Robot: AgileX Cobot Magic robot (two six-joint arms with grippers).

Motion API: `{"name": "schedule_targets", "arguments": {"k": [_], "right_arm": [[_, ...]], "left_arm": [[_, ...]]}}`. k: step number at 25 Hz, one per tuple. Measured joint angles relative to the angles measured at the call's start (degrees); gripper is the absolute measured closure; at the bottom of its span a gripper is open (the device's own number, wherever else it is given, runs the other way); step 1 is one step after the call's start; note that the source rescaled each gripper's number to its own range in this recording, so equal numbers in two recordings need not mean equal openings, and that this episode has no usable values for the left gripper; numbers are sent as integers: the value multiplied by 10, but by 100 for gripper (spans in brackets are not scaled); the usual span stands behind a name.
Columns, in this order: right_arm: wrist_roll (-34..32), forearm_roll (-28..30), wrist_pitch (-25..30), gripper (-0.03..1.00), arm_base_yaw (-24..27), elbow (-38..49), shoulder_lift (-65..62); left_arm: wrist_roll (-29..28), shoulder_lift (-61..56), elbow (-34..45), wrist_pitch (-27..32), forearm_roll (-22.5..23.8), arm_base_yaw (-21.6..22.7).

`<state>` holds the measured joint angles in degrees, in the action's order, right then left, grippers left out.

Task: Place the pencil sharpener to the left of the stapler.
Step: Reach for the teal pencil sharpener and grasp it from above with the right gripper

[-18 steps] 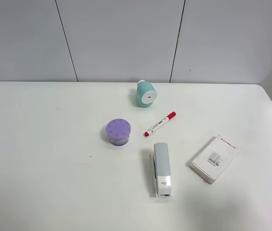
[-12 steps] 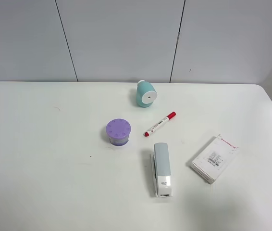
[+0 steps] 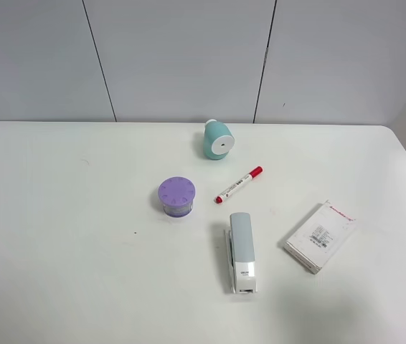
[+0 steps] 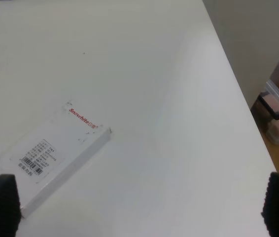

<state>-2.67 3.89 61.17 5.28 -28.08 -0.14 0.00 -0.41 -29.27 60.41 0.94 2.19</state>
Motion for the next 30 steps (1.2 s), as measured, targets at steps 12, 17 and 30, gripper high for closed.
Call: {"name": "schedule_targets", "arguments": {"k": [12, 17, 30], "right_arm": [[10, -96, -58, 9, 0, -100, 266], [80, -171, -80, 10, 0, -206, 461], [130, -167, -22, 10, -172, -677, 998]], "left_arm": [[0, 0, 0, 0, 0, 0], [0, 0, 0, 0, 0, 0], [0, 0, 0, 0, 0, 0]]}}
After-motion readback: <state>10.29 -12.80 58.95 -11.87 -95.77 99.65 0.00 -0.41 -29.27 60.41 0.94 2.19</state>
